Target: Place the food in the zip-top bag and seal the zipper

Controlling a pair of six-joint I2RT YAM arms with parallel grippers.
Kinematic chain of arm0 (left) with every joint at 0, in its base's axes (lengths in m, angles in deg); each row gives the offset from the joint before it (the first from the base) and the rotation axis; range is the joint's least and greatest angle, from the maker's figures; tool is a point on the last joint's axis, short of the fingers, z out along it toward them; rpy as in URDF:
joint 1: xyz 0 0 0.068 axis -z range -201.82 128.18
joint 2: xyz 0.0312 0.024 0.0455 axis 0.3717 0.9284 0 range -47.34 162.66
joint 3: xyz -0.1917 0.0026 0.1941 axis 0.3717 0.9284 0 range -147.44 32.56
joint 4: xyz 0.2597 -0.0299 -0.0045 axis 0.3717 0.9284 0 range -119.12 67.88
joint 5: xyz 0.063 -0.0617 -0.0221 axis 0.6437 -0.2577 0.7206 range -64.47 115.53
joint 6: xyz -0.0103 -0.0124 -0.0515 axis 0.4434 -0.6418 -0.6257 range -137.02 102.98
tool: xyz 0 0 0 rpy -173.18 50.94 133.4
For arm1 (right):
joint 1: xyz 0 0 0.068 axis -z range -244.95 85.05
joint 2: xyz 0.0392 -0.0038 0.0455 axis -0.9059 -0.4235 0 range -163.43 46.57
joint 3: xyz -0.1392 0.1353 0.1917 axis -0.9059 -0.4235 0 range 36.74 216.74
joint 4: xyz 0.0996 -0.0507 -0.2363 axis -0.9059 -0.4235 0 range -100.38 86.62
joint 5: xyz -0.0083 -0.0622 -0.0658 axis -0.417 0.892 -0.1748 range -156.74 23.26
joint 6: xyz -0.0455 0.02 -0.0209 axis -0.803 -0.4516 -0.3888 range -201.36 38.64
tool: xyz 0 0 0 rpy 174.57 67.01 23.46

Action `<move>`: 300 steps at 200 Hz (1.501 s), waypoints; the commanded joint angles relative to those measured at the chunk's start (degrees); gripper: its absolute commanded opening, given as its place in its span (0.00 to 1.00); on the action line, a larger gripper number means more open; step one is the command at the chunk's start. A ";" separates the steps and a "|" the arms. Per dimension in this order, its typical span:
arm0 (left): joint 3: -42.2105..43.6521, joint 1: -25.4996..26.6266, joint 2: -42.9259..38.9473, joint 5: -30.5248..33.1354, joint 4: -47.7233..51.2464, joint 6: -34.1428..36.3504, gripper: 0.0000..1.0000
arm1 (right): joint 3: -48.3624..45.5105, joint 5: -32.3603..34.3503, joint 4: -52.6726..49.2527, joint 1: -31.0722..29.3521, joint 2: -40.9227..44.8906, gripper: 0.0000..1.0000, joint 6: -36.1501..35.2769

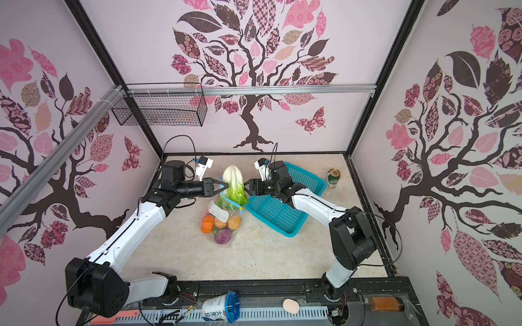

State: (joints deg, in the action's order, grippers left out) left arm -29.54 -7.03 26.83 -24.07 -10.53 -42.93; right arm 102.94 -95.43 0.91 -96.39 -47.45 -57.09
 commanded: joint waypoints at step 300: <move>-3.13 3.47 14.51 4.07 1.07 -2.53 0.00 | -24.27 4.85 5.84 1.03 24.14 0.68 7.02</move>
State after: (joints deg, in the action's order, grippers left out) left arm -34.68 -2.60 40.69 -21.36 -9.05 -44.33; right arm 78.81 -89.66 7.86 -95.93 -27.54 -50.57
